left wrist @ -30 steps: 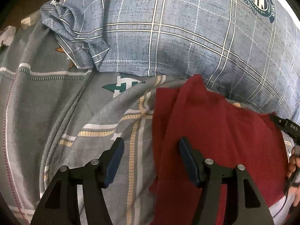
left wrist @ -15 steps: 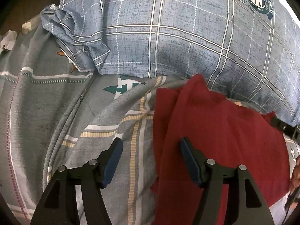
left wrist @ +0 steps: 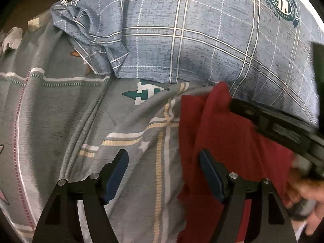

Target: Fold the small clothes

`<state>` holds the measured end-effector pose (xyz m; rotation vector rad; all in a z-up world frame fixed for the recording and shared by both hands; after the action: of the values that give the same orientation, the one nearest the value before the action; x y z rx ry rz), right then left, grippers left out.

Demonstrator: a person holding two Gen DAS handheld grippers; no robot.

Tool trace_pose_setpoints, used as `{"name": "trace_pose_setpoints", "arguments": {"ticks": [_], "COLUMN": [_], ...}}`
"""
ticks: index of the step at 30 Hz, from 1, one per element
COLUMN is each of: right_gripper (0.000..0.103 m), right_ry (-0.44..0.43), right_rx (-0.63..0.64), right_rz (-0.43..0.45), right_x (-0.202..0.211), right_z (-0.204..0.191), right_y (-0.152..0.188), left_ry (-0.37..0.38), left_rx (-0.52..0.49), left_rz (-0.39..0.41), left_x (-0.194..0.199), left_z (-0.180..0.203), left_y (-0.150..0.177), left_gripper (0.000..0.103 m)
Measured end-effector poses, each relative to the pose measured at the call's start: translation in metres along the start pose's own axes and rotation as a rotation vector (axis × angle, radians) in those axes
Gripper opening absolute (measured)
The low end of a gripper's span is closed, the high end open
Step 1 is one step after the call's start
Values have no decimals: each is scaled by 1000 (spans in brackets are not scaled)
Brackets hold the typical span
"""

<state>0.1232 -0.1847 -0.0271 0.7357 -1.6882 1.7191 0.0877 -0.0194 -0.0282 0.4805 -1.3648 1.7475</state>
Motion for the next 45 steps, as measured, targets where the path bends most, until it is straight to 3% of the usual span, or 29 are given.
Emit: {"name": "trace_pose_setpoints", "arguments": {"ticks": [3, 7, 11, 12, 14, 20, 23, 25, 26, 27, 28, 29, 32, 37, 38, 39, 43, 45], "right_gripper": [53, 54, 55, 57, 72, 79, 80, 70, 56, 46, 24, 21, 17, 16, 16, 16, 17, 25], "right_ry": [-5, -2, -15, -42, -76, -62, 37, 67, 65, 33, -31, -87, -133, -146, -148, -149, -146, -143], "right_rx": [20, 11, -25, -46, -59, 77, 175, 213, 215, 203, 175, 128, 31, -8, -10, -12, -16, -30], "right_rz": [-30, -142, -132, -139, -143, -191, -197, -174, -164, -144, -135, -141, -109, -88, -86, -86, -98, -96], "right_x": [-25, -71, -60, -54, -44, -47, -64, -65, -62, -55, -48, -41, -23, -12, -12, -10, -6, -1], "right_z": [-22, -36, -35, -34, -34, -69, -81, -83, -82, -78, -75, -68, -45, -30, -25, -24, -26, -26], "right_y": [-6, 0, -3, -3, -3, 2, 11, 14, 14, 13, 12, 12, 7, 1, 0, -1, 0, -1], "left_ry": [7, 18, 31, 35, 42, 33, 48, 75, 92, 123, 152, 185, 258, 248, 256, 293, 325, 383], "left_rx": [2, 9, -4, -5, -11, -36, -31, -34, -35, -35, -31, -26, -31, -17, -3, 19, 1, 18], "left_rz": [4, -9, -10, -10, -13, -61, -77, -82, -84, -86, -88, -89, -105, -126, -125, -125, -87, -47], "left_x": [4, 2, 7, 8, 11, 12, 9, 8, 9, 9, 9, 8, 5, -7, -8, -10, -5, 3], "left_z": [-4, -3, -1, -1, -1, -1, -1, 2, 4, 7, 10, 12, 21, 17, 16, 18, 26, 28], "left_y": [0, 1, 2, 3, 5, 14, 13, 13, 13, 13, 13, 13, 15, 19, 19, 19, 17, 14], "left_gripper": [72, 72, 72, 72, 72, 72, 72, 72, 72, 73, 74, 75, 76, 74, 67, 49, 33, 29]}}
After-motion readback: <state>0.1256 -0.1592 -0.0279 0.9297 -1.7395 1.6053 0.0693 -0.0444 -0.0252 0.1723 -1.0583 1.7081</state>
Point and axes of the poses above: each gripper's, at about its wrist camera, not at the fingertips, and x roughly against the way its jaws point, z to its right, y to its underside, the point moved 7 cm from there along -x, roughly the way its jaws point, and after that the axes turned 12 degrees about y, right-handed, at the moved point
